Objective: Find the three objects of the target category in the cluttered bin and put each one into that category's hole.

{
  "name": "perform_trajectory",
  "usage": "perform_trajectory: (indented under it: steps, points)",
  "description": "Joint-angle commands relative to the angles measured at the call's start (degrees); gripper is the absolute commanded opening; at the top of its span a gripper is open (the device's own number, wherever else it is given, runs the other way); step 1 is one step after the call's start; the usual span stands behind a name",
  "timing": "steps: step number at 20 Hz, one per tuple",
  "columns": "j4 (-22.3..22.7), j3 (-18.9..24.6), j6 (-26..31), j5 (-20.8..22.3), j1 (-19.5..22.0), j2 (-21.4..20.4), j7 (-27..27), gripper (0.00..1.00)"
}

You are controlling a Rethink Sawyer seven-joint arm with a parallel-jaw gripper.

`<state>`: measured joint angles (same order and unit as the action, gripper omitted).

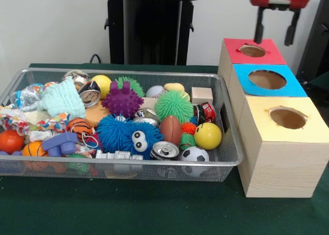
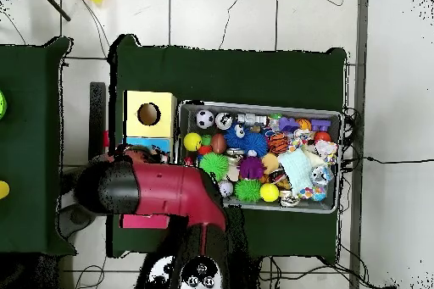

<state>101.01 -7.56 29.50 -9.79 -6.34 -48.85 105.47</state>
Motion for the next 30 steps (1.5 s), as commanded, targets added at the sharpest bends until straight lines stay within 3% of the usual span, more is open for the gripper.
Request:
perform_trajectory:
  steps: [1, 9, 15, 20, 25, 30]
  points:
    - [-3.8, 5.9, 10.3, 1.8, 9.6, -0.4, -4.7, 1.0]
    - [-13.1, 14.4, 15.5, 8.1, 22.4, 4.1, -18.5, 1.0]
    - [-17.7, 21.5, 15.7, 12.3, 29.8, 9.1, -23.9, 1.0]
    - [-18.6, 24.8, 17.8, 15.9, 35.6, 9.4, -27.7, 1.0]
    - [-17.8, 27.4, 22.1, 18.2, 43.5, 6.6, -32.8, 1.0]
    - [-18.0, 29.0, 24.9, 20.1, 48.9, 5.8, -34.7, 1.0]
